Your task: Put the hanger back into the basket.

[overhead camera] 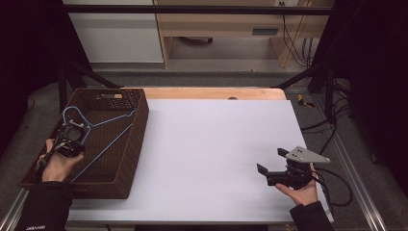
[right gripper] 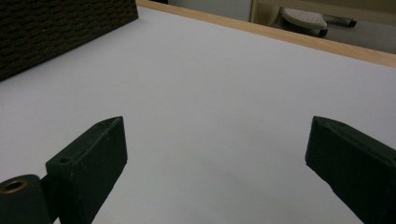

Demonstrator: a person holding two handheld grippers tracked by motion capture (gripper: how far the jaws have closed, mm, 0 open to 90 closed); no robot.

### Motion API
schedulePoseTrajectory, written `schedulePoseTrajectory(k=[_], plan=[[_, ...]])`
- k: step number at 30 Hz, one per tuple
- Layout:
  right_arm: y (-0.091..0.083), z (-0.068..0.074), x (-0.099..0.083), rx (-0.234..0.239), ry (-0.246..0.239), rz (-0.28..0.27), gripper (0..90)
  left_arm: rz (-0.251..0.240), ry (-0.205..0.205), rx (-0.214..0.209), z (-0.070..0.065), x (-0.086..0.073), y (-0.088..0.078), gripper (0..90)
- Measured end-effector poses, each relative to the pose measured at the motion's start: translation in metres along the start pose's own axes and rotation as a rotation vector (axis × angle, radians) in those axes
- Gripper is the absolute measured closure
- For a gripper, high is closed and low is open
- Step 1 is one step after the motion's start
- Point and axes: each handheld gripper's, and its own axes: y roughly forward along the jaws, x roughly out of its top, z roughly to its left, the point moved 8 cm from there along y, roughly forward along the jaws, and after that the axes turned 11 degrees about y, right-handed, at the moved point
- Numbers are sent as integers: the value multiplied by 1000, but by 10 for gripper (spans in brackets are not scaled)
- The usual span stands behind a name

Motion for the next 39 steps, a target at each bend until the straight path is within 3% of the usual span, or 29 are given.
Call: schedulePoseTrajectory(k=[2, 5, 13, 17, 21, 25, 29, 34, 39], plan=[[0, 0, 0, 0, 0, 0, 63, -7, -7, -5, -1, -1, -1, 840], [1, 0, 0, -2, 4, 4, 62, -46, -27, 0, 1, -1, -9, 731], [-2, -1, 2, 2, 7, -10, 63, -208, -76, 17, 0, 2, -44, 480], [-2, -2, 2, -1, 7, -12, 63, -287, -76, 1, -9, 5, -58, 412], [-2, -2, 3, 0, 8, -14, 62, -413, -98, -49, -23, 13, -74, 353], [-4, -2, 4, -2, 15, -18, 62, -567, -97, -107, -38, 23, -95, 295], [-5, -3, 4, -1, 12, -22, 62, -688, -88, -153, -56, 32, -112, 246], [-6, -3, 5, -1, 12, -26, 61, -819, -55, -249, -84, 43, -130, 190], [-8, -4, 6, 1, 14, -31, 60, -901, -29, -321, -111, 49, -139, 131]])
